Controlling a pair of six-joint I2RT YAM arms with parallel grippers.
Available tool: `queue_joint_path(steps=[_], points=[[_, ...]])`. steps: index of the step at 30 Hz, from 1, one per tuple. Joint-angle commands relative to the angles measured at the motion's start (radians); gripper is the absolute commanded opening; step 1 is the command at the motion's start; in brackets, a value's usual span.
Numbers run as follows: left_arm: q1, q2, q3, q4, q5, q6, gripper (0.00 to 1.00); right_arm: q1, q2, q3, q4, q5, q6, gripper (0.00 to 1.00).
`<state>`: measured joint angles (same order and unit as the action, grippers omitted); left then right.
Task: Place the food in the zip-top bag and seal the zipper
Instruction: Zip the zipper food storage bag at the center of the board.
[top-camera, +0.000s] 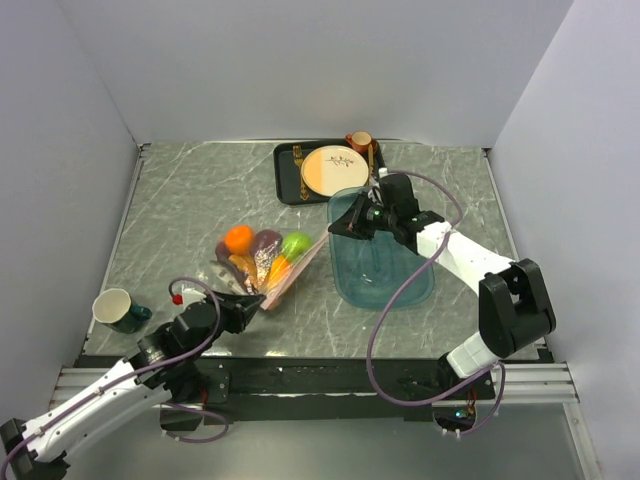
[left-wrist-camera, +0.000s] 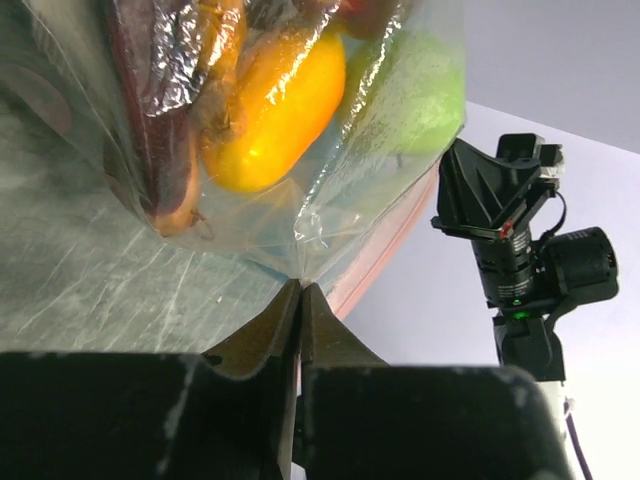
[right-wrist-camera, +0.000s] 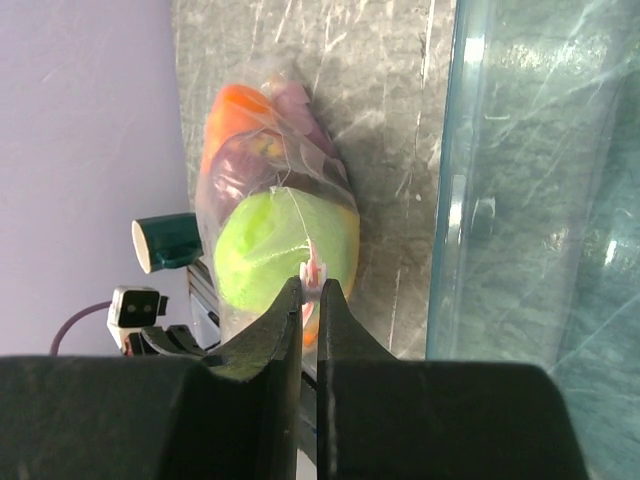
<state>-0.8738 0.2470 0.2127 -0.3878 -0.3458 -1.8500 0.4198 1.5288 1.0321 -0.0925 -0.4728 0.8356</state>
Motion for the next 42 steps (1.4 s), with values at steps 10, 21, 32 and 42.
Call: queue_joint_path(steps=[10, 21, 32, 42], points=[[0.004, 0.100, 0.189, -0.071, -0.114, 0.210, 0.70, -0.033, 0.045, 0.066, 0.030, 0.016, -0.104, 0.04], [0.062, 0.392, 0.529, 0.079, -0.089, 0.754, 0.97, -0.029, 0.053, 0.117, -0.052, 0.022, -0.274, 0.04], [0.593, 1.044, 0.807, 0.429, 1.002, 1.093, 0.88, -0.023, 0.028, 0.115, -0.030, -0.084, -0.329, 0.04], [0.590, 1.413, 1.035, 0.564, 1.393, 1.272, 0.82, -0.016, 0.002, 0.131, -0.013, -0.124, -0.339, 0.05]])
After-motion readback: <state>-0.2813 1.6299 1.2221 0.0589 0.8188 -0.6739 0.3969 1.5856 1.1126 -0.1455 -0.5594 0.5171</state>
